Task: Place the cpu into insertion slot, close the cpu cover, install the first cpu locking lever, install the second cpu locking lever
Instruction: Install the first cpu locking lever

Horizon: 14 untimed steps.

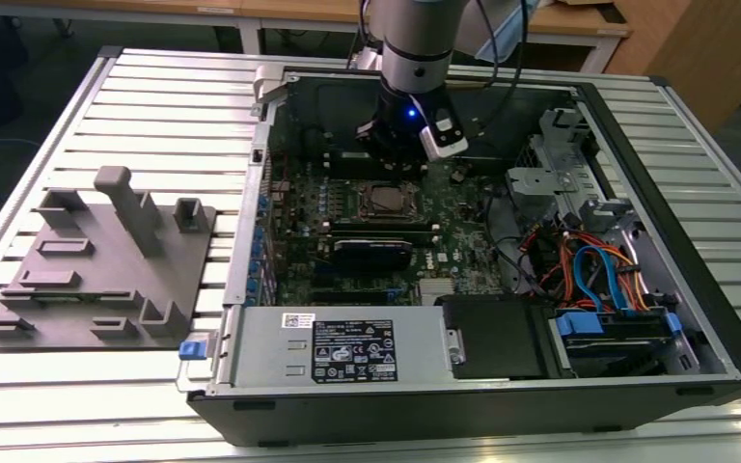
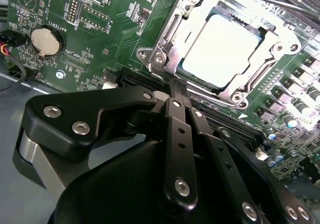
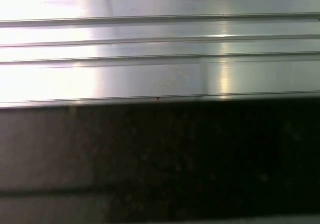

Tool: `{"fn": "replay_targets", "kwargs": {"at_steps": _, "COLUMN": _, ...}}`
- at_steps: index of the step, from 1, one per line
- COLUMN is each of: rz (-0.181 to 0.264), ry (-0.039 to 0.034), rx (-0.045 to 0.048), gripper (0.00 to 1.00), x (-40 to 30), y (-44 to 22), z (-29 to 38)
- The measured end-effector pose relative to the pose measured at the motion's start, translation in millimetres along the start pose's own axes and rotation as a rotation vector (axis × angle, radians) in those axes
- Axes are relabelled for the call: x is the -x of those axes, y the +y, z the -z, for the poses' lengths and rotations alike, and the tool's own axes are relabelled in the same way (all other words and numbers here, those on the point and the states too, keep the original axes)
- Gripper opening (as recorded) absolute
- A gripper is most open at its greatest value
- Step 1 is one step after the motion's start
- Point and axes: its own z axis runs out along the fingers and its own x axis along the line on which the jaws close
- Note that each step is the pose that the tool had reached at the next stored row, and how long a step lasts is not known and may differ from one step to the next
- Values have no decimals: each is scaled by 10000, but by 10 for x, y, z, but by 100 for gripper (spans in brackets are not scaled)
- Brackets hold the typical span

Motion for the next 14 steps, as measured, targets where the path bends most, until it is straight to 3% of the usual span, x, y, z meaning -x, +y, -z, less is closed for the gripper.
{"fn": "replay_targets", "kwargs": {"at_steps": 14, "rz": -2, "ry": -1, "rx": 5, "gripper": 10, "x": -1, "y": -1, "z": -27}}
